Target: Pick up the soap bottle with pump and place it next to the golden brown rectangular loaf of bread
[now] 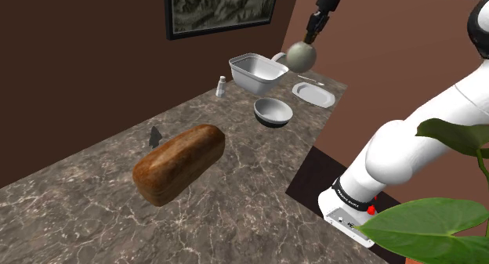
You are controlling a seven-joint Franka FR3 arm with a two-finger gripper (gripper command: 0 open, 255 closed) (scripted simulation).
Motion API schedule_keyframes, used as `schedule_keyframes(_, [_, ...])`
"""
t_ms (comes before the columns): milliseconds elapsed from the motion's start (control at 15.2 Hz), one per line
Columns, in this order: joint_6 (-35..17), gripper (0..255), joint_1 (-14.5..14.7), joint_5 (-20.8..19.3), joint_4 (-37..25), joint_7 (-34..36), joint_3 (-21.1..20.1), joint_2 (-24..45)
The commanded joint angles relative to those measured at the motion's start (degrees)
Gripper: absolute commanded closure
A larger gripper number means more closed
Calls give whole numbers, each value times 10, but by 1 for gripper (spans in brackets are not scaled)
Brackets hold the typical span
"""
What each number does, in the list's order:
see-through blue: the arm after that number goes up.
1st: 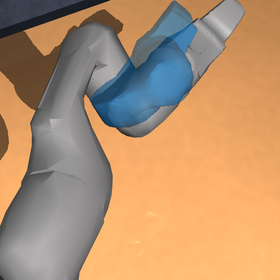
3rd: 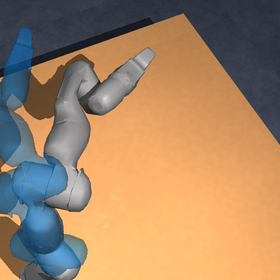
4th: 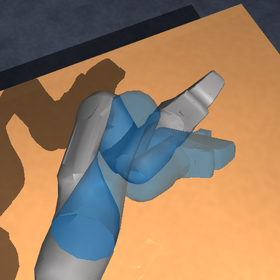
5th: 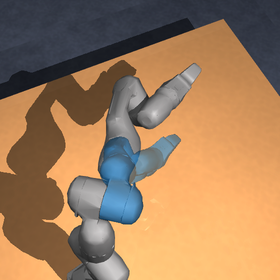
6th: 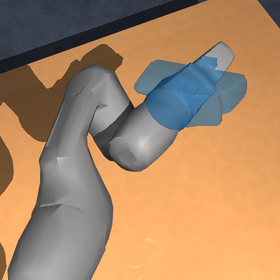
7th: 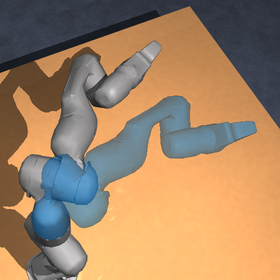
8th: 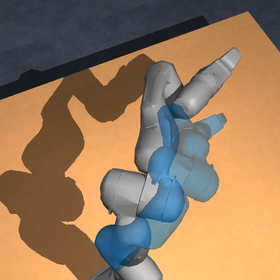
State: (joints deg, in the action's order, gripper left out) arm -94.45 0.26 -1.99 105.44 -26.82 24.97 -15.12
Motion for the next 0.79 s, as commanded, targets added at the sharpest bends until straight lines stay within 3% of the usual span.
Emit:
schedule_keyframes(0, [-7,255,7,-8,34,33,-23,-30])
schedule_keyframes(726, [-7,255,43,2,139,195,-147,-136])
